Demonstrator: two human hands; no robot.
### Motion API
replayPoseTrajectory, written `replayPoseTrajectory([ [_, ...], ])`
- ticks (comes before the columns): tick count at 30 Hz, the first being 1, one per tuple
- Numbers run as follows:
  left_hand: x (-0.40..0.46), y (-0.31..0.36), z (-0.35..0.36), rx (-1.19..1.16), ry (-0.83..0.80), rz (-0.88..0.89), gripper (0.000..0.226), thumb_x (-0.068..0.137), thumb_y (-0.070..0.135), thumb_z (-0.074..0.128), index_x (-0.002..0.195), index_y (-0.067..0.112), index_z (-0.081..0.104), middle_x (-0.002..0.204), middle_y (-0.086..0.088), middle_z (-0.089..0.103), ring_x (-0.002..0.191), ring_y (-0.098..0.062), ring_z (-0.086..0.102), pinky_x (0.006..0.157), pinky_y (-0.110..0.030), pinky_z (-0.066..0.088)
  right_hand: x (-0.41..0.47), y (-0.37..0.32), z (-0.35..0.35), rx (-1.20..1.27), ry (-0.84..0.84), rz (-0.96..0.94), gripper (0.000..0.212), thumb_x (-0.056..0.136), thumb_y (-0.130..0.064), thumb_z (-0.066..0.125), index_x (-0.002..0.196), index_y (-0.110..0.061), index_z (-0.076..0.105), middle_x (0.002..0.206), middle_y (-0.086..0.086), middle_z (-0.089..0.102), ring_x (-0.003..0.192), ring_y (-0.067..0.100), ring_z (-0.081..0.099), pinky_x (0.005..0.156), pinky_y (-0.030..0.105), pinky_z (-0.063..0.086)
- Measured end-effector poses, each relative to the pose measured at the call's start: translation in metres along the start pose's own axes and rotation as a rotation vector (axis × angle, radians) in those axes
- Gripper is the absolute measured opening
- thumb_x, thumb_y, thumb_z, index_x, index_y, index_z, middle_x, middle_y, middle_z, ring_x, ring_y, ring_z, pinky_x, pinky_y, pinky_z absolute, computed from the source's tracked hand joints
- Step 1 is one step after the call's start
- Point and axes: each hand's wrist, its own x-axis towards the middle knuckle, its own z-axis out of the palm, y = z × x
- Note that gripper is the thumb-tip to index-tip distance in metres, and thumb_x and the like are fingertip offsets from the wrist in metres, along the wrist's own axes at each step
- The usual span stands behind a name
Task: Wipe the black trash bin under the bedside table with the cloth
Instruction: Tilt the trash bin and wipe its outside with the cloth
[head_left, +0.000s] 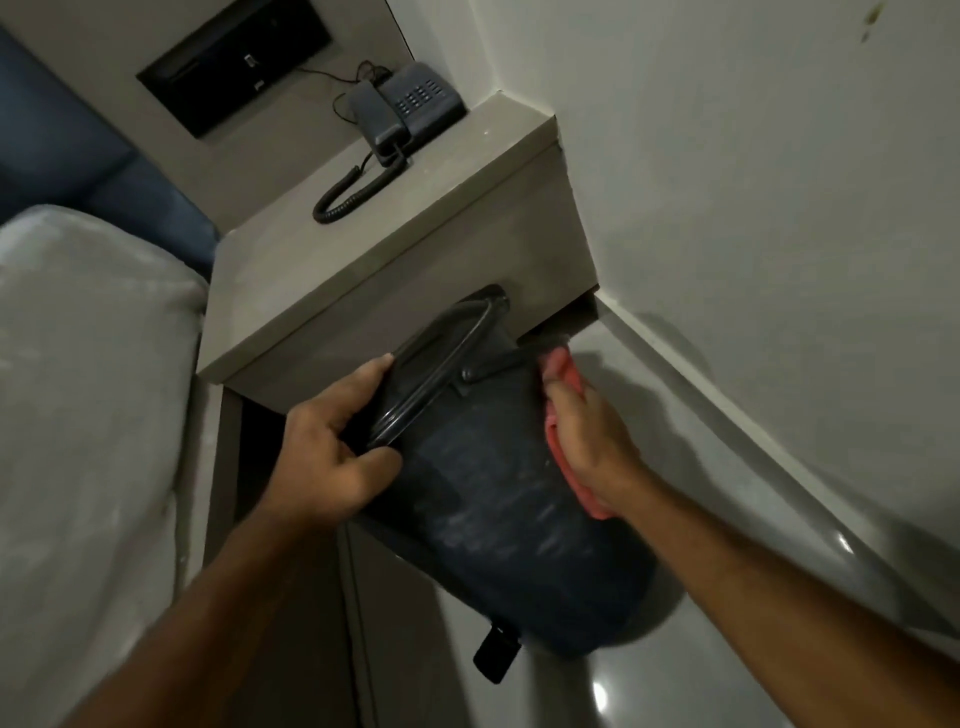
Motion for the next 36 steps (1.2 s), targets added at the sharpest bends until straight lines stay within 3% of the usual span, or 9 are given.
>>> replayPoseTrajectory([
  [5, 0.019, 0.007, 0.014, 0.023, 0.087, -0.086, 0.082, 0.065, 0.032, 0.066, 0.141, 0.013, 0.046, 0.110, 0.019, 0.058, 0.087, 0.022, 0.057, 0.061, 0.001, 0.044, -0.070, -0.004, 0.067, -0.583, 0.237, -0.704, 0.085, 0.095, -0.062, 0.037, 0.165, -0.022, 0.010, 0.171, 0.013, 0.022, 0.155, 0.043, 0.018, 0.123, 0.061, 0.015],
  [9, 0.020, -0.005, 0.001, -0.006, 0.125, -0.191, 0.083, 0.058, 0.024, 0.065, 0.140, 0.015, 0.051, 0.119, -0.008, 0.068, 0.090, -0.003, 0.066, 0.068, -0.018, 0.053, -0.073, 0.045, 0.071, -0.969, 0.065, -1.194, 0.074, 0.096, -0.055, 0.050, 0.161, -0.023, 0.033, 0.173, 0.010, 0.022, 0.156, 0.048, 0.011, 0.120, 0.072, 0.016],
  [12, 0.015, -0.015, -0.003, -0.006, 0.117, -0.157, 0.083, 0.057, 0.025, 0.065, 0.138, 0.014, 0.053, 0.118, -0.006, 0.069, 0.095, -0.006, 0.068, 0.074, -0.024, 0.056, -0.067, 0.075, 0.056, -1.142, -0.011, -1.394, 0.068, 0.095, -0.052, 0.053, 0.157, -0.026, 0.042, 0.171, 0.003, 0.030, 0.159, 0.042, 0.001, 0.123, 0.069, 0.005],
  [17, 0.004, -0.027, -0.011, -0.030, 0.075, -0.079, 0.076, 0.057, 0.036, 0.064, 0.133, 0.027, 0.058, 0.110, 0.019, 0.068, 0.100, 0.007, 0.063, 0.073, -0.010, 0.052, -0.048, 0.107, -0.005, -1.106, 0.023, -1.102, 0.070, 0.100, -0.065, 0.037, 0.161, -0.030, 0.034, 0.174, 0.003, 0.011, 0.149, 0.046, 0.032, 0.116, 0.068, 0.027],
  [19, -0.004, -0.030, -0.015, -0.042, 0.079, -0.077, 0.064, 0.059, 0.033, 0.065, 0.120, 0.053, 0.059, 0.105, 0.029, 0.070, 0.102, 0.006, 0.063, 0.075, -0.012, 0.052, -0.039, 0.115, -0.031, -0.953, -0.020, -0.644, 0.081, 0.096, -0.077, 0.022, 0.163, -0.032, 0.027, 0.168, 0.009, 0.036, 0.141, 0.037, 0.049, 0.111, 0.063, 0.042],
  [21, -0.009, -0.031, -0.018, -0.049, 0.109, -0.083, 0.061, 0.059, 0.031, 0.064, 0.110, 0.064, 0.058, 0.105, 0.035, 0.068, 0.101, 0.006, 0.064, 0.075, -0.010, 0.051, -0.038, 0.111, -0.041, -0.832, 0.034, -0.496, 0.077, 0.093, -0.081, 0.015, 0.155, -0.043, 0.038, 0.140, 0.020, 0.063, 0.121, 0.036, 0.066, 0.103, 0.058, 0.053],
  [23, -0.011, -0.032, -0.016, -0.046, 0.132, -0.080, 0.060, 0.059, 0.030, 0.064, 0.109, 0.062, 0.057, 0.104, 0.036, 0.067, 0.100, 0.005, 0.064, 0.076, -0.010, 0.051, -0.051, 0.110, -0.033, -0.666, -0.008, -0.378, 0.078, 0.094, -0.077, 0.010, 0.163, -0.042, 0.013, 0.151, 0.018, 0.054, 0.130, 0.039, 0.059, 0.107, 0.058, 0.051],
  [28, -0.002, -0.022, -0.006, -0.029, 0.115, -0.021, 0.058, 0.061, 0.029, 0.062, 0.112, 0.057, 0.056, 0.092, 0.027, 0.070, 0.087, 0.005, 0.065, 0.062, -0.007, 0.050, -0.092, 0.076, 0.056, -0.879, 0.015, -0.901, 0.088, 0.091, -0.064, 0.046, 0.165, -0.026, 0.018, 0.174, 0.012, 0.013, 0.155, 0.051, 0.012, 0.119, 0.073, 0.012],
  [36, 0.001, -0.020, -0.003, -0.041, 0.087, 0.114, 0.064, 0.063, 0.034, 0.055, 0.127, 0.043, 0.056, 0.097, 0.013, 0.070, 0.088, -0.003, 0.065, 0.067, -0.016, 0.053, -0.032, 0.006, 0.046, -0.708, 0.052, -1.093, 0.073, 0.086, -0.066, 0.057, 0.149, -0.031, 0.047, 0.165, 0.004, 0.039, 0.145, 0.040, 0.038, 0.116, 0.056, 0.030],
])
